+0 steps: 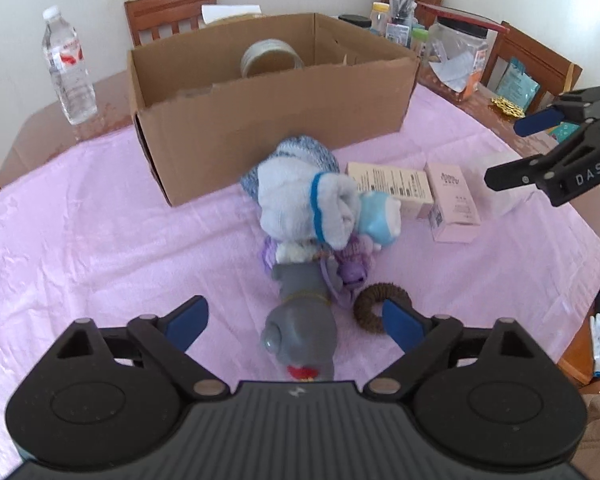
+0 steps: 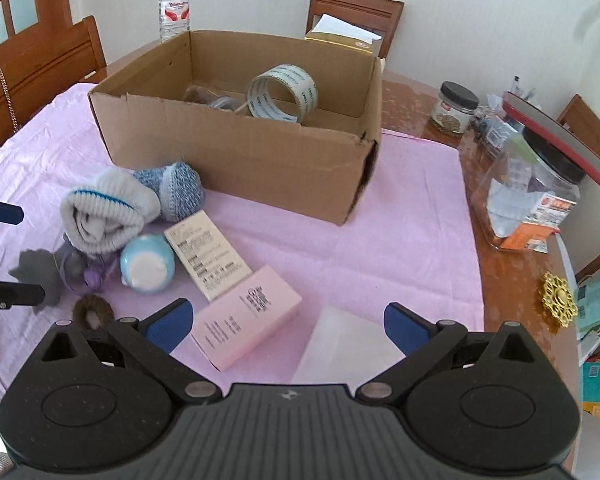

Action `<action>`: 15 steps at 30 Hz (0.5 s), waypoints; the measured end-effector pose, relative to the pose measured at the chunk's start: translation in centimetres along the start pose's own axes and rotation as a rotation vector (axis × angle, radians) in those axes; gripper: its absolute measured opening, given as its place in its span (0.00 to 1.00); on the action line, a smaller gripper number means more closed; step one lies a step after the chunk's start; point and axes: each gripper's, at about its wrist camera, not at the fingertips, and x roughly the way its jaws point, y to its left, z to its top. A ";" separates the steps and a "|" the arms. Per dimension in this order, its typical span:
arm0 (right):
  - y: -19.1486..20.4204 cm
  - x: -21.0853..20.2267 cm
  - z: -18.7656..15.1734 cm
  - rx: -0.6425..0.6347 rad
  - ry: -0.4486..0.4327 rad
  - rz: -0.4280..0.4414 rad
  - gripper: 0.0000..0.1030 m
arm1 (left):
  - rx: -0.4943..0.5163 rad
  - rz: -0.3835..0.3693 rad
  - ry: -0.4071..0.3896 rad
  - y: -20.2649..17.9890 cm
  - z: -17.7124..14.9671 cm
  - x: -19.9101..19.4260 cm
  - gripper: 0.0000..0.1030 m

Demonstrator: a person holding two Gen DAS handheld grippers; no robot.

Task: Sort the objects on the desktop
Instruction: 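Move the left tool to the grey plush elephant while the right tool approaches the clear plastic box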

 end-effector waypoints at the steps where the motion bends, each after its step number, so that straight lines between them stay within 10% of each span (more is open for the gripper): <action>1: 0.0 0.0 -0.2 0.001 0.000 -0.004 1.00 | 0.004 -0.004 0.007 0.0 -0.1 0.2 0.79; 15: -0.2 0.2 -2.2 0.029 0.020 -0.018 1.00 | 0.077 -0.025 0.016 0.2 -0.5 2.2 0.51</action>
